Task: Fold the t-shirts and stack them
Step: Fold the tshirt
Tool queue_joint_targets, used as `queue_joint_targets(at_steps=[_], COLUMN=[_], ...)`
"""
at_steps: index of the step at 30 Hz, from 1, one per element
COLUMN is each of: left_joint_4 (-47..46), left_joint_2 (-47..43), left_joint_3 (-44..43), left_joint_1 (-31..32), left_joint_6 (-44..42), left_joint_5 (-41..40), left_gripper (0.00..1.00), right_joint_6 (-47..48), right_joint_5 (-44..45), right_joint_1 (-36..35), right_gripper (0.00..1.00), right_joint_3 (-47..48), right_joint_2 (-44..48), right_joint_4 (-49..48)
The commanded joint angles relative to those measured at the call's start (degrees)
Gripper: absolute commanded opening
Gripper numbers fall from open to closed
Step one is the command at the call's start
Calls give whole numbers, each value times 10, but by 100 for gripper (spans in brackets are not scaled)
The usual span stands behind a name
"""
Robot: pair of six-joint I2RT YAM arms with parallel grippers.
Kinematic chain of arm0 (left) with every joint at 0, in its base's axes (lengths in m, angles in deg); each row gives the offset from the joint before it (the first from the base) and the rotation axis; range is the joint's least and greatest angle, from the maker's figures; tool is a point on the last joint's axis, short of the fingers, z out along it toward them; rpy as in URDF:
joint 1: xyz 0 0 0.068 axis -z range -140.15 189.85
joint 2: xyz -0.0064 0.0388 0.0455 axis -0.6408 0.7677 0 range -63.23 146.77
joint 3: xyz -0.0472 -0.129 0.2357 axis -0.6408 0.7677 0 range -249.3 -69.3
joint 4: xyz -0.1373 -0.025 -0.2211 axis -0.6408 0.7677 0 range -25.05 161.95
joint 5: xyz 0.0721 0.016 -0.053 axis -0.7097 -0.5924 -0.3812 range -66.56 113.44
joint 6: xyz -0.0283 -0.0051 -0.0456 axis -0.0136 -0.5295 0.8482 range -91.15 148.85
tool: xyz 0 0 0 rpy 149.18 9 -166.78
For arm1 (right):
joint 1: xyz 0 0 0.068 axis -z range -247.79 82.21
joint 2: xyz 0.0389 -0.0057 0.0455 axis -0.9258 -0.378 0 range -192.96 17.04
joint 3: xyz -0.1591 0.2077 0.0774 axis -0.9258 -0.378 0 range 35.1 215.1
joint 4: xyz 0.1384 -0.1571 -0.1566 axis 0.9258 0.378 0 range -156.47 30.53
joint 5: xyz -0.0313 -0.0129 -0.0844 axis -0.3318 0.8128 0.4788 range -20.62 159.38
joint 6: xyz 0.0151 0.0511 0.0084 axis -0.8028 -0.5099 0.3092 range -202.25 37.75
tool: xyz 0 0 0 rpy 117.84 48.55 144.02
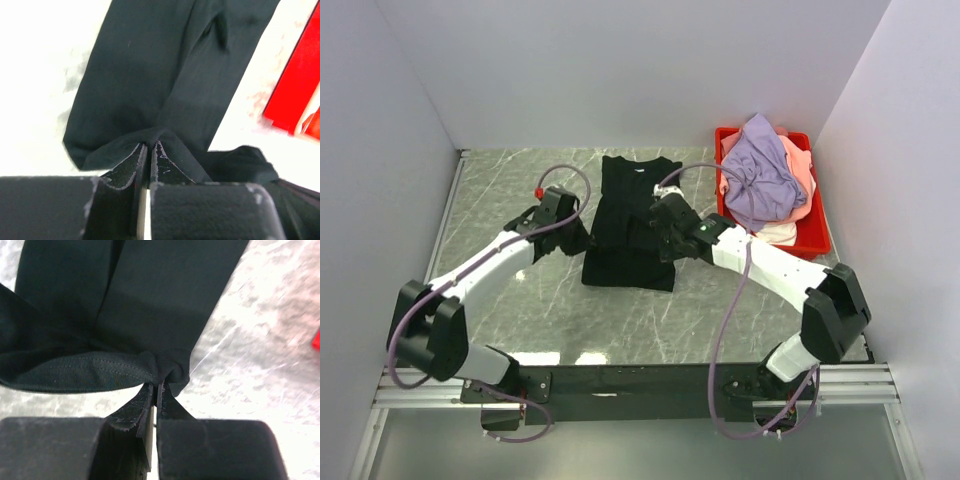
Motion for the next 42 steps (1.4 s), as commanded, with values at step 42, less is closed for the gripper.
queue_joint_targets(at_steps=[42], left_joint_4=[-3], left_joint_2=[348], left_joint_3=[-327], left_joint_1=[-72], left_joint_6=[-85], left_joint_5=[4], left_gripper=[30], right_joint_6=[63], right_joint_5=[-82], right_joint_1=[165], right_gripper=[26], right_joint_3=[313], right_joint_2=[-310], right_joint_4=[48])
